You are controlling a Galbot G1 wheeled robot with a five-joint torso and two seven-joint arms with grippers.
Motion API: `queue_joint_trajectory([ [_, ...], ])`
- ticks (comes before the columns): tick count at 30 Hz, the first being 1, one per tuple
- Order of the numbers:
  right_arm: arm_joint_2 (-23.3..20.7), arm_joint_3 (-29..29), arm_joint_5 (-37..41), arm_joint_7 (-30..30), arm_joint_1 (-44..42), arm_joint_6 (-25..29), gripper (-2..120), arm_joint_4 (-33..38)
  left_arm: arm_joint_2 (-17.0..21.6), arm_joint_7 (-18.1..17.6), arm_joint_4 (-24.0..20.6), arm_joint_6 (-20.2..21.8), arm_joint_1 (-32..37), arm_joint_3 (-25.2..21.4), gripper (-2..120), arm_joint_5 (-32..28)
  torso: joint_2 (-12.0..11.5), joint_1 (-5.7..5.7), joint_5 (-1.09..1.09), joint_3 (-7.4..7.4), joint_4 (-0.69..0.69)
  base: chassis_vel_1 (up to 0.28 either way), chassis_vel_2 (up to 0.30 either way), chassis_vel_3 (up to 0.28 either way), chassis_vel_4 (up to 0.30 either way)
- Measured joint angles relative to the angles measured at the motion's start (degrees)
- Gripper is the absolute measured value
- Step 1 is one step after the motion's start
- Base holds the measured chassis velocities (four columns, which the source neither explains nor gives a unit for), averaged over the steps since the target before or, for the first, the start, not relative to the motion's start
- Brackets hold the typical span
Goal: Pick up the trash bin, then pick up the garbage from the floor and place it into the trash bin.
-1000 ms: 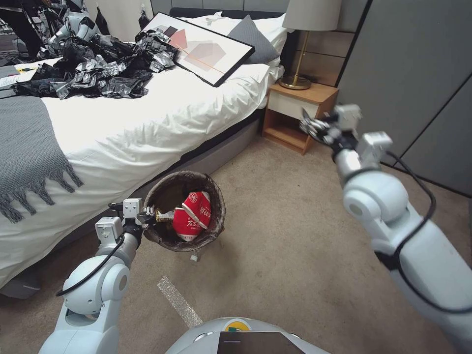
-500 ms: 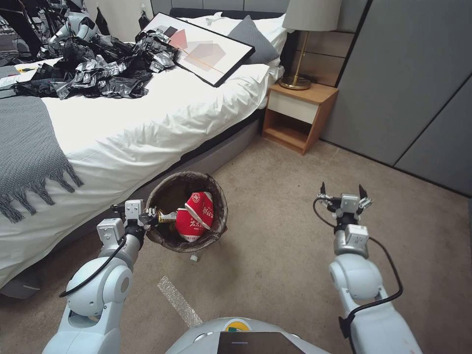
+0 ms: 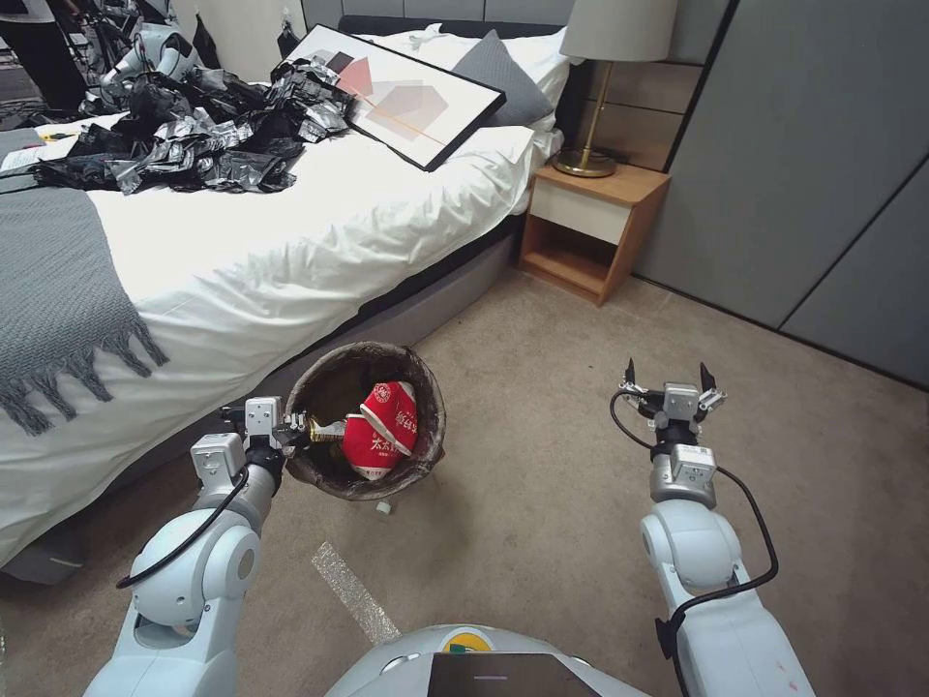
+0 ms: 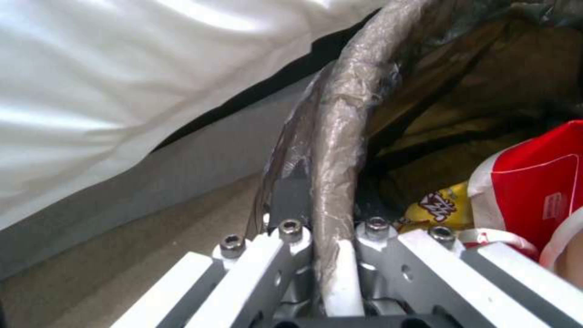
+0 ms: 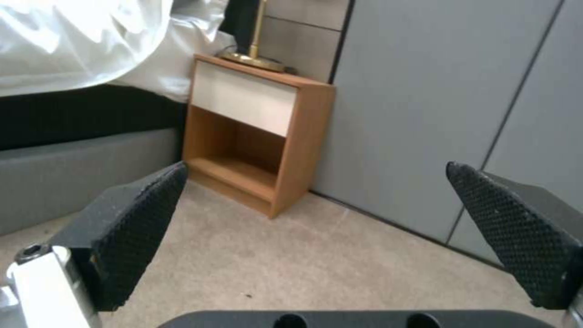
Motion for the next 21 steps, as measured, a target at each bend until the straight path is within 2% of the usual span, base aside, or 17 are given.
queue_joint_trajectory([
  [9, 0.4, -0.7, 0.2, -0.3, 0.3, -0.3, 100, -0.1, 0.0, 0.0, -0.6, 0.1, 0.5, -0.1, 0, 0.0, 0.0, 0.0, 0.0, 0.0, -0.01, 0.041, 0.045, 0.042, 0.041],
  [21, 1.0, -1.5, -0.3, -1.0, -0.1, -0.2, 100, -0.2, 0.6, 0.1, -0.7, 0.0, 0.8, -0.2, 0, 0.0, 0.0, 0.0, 0.0, 0.0, 0.0, 0.096, 0.1, 0.092, 0.089],
])
